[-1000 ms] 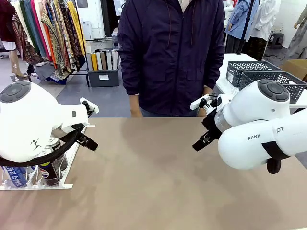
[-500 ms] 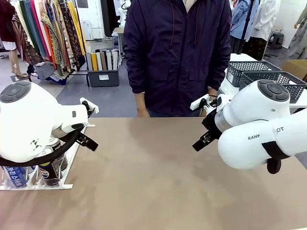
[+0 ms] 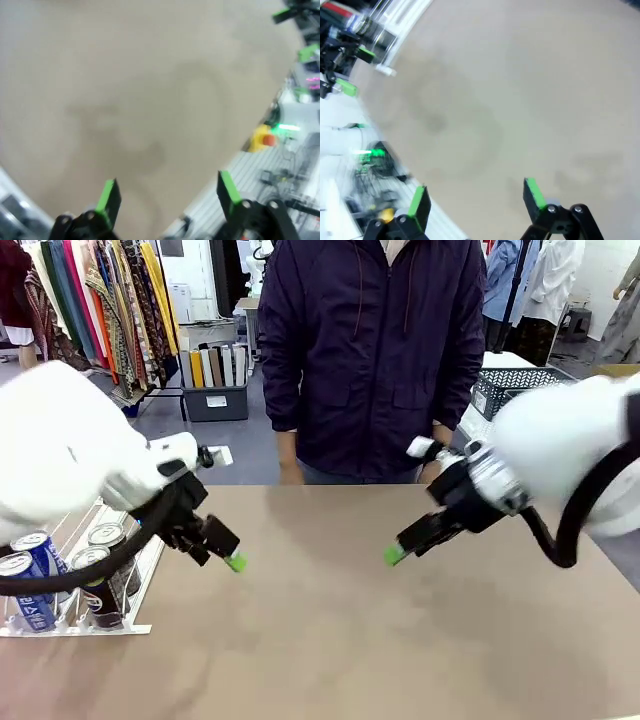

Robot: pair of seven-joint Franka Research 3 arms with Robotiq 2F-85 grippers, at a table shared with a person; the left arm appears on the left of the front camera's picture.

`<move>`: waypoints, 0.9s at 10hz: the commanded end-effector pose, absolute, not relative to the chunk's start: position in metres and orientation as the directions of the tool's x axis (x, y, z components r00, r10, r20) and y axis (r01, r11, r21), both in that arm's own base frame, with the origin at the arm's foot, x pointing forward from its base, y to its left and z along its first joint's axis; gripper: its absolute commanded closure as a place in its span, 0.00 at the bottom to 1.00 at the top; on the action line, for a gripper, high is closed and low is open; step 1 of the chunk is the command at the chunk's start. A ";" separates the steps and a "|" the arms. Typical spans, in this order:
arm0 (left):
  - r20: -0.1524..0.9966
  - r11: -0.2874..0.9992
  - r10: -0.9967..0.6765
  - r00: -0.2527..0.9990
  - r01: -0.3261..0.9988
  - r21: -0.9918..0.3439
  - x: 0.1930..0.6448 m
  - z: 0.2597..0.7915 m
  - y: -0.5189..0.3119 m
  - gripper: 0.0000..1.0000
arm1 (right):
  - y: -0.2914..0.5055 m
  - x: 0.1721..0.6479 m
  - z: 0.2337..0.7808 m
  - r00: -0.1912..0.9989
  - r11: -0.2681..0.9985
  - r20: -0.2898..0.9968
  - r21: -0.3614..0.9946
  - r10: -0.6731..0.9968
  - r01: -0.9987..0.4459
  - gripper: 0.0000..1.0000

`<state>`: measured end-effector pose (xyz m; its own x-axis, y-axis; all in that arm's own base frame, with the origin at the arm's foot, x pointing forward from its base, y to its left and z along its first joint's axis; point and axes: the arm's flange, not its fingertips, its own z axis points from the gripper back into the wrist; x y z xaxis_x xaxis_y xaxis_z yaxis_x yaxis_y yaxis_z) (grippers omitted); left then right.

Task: Retrieve and store the cans from the dispenser.
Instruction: Pick up one can from the Automatic Can Dispenser and place it in the middle of the table.

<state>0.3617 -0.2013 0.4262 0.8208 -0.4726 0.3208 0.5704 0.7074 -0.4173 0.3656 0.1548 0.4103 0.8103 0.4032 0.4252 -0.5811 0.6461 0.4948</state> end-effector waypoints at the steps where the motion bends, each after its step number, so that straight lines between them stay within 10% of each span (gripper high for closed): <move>1: 0.205 0.625 -0.391 0.897 0.422 -0.657 0.369 0.465 -0.161 0.00 | 0.102 0.372 0.433 0.909 0.527 0.367 0.742 0.201 -0.415 0.00; 4: 0.410 0.381 -0.190 0.892 0.452 -0.806 0.333 0.525 -0.051 0.00 | 0.011 0.333 0.452 0.913 0.356 0.405 0.847 0.047 -0.394 0.00; 9: 0.339 0.248 0.450 0.826 0.249 -0.936 0.254 0.490 0.160 0.00 | -0.147 0.277 0.415 0.851 0.262 0.299 0.944 -0.432 -0.199 0.00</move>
<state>0.2589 0.1547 0.5023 0.8707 0.3591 0.3362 0.2328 0.3013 -0.9247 0.2950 -0.1654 0.4385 0.8805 -0.3753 0.2897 -0.1756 0.3095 0.9346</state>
